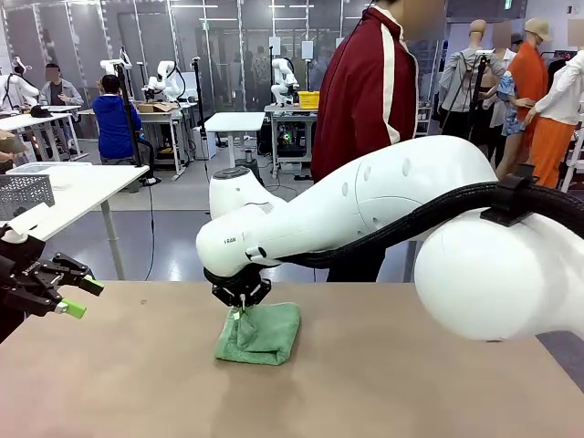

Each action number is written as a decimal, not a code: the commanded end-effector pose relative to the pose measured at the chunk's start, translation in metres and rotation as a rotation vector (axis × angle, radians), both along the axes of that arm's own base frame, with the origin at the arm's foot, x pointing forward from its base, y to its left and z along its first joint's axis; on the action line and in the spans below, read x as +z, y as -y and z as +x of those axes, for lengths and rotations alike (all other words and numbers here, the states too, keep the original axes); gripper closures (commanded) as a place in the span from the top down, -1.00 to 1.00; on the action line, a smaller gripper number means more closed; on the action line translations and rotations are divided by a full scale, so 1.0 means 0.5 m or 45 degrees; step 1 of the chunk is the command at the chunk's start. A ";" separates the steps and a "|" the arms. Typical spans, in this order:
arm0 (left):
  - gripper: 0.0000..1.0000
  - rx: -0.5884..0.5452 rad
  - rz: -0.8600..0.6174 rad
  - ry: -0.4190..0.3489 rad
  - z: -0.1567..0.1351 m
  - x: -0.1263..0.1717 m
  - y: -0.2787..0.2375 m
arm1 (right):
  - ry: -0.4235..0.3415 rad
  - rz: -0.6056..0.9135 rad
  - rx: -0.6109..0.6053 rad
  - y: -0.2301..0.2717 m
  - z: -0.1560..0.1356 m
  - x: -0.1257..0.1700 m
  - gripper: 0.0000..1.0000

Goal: Fold the towels and place them in the basket.
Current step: When a person lays out a Towel with hook on the table, fold it in half twice, then place the folded Towel with hook on the right side of the table.

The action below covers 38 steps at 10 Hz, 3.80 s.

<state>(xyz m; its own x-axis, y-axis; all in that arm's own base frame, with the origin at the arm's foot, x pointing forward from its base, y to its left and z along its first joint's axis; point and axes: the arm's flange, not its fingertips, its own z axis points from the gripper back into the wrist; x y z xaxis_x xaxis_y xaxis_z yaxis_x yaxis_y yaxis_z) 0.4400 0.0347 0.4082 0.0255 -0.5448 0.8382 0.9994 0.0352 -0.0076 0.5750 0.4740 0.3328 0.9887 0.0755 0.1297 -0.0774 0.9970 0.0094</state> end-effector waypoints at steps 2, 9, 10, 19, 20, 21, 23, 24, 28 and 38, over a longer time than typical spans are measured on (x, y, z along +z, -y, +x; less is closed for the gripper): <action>0.46 0.005 -0.019 0.000 -0.006 0.004 0.001 | -0.068 0.059 -0.056 -0.022 -0.015 0.012 -0.08; 0.46 0.005 -0.019 0.000 -0.006 0.004 0.001 | -0.019 0.147 -0.032 0.161 -0.193 0.198 -0.45; 0.46 0.005 -0.019 0.000 -0.006 0.004 0.001 | 0.015 0.182 -0.082 0.208 -0.224 0.221 -0.45; 0.46 0.005 -0.019 0.000 -0.006 0.004 0.001 | 0.102 0.212 -0.200 0.332 -0.252 0.280 -0.45; 0.46 0.005 -0.019 0.000 -0.006 0.004 0.001 | 0.102 0.212 -0.200 0.332 -0.252 0.280 -0.45; 0.46 0.005 -0.019 0.000 -0.006 0.004 0.001 | 0.102 0.212 -0.200 0.332 -0.252 0.280 -0.45; 0.46 0.005 -0.019 0.000 -0.006 0.004 0.001 | 0.102 0.212 -0.200 0.332 -0.252 0.280 -0.45; 0.46 0.005 -0.019 0.000 -0.006 0.004 0.001 | 0.102 0.212 -0.200 0.332 -0.252 0.280 -0.45; 0.46 0.005 -0.019 0.000 -0.006 0.004 0.001 | 0.102 0.212 -0.200 0.332 -0.252 0.280 -0.45; 0.46 0.005 -0.019 0.000 -0.006 0.004 0.001 | 0.061 0.444 -0.336 0.345 -0.147 0.089 -0.06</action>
<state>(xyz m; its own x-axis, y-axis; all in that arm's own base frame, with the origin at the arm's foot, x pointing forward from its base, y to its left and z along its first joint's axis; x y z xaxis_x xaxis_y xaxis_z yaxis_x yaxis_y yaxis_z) 0.4397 0.0349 0.4080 0.0265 -0.5450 0.8380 0.9993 0.0359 -0.0082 0.4905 0.2992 0.3823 0.9635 -0.2176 0.1560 0.1621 0.9378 0.3071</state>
